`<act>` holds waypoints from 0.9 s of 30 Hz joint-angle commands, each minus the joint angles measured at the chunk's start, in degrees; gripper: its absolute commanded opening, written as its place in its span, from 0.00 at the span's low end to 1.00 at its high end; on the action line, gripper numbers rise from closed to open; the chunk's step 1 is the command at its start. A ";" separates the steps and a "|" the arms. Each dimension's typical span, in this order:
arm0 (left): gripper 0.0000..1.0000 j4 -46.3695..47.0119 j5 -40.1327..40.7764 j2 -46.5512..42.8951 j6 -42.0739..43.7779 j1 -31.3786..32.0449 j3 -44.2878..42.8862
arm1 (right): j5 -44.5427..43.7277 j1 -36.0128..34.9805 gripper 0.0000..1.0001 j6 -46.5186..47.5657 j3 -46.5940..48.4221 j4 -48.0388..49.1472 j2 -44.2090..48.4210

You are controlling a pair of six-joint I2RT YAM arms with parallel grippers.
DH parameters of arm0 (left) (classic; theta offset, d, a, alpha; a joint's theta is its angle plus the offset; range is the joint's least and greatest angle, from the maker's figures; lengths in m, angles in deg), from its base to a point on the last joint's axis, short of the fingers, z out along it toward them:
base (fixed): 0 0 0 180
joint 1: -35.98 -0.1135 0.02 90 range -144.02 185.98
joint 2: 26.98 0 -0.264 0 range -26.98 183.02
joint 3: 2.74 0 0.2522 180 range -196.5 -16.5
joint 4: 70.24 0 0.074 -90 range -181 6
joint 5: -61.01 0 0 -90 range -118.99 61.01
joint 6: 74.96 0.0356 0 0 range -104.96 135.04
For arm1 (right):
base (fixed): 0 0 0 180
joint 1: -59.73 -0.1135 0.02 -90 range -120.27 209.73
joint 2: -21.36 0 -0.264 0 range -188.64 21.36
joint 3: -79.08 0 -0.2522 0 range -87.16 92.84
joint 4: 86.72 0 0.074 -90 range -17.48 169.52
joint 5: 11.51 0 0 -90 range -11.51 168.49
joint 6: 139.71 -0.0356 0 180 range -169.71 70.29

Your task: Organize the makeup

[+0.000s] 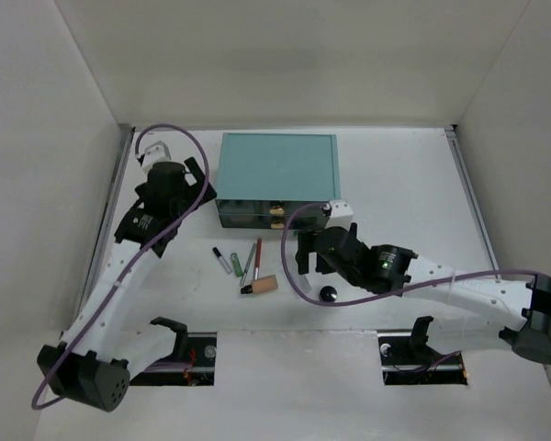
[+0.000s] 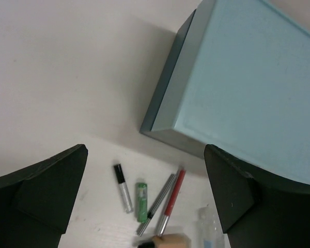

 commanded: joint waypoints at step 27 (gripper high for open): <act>0.63 31.36 -26.30 26.86 6.43 -6.55 -2.33 | -21.35 1.94 1.00 -17.36 29.40 4.82 -32.18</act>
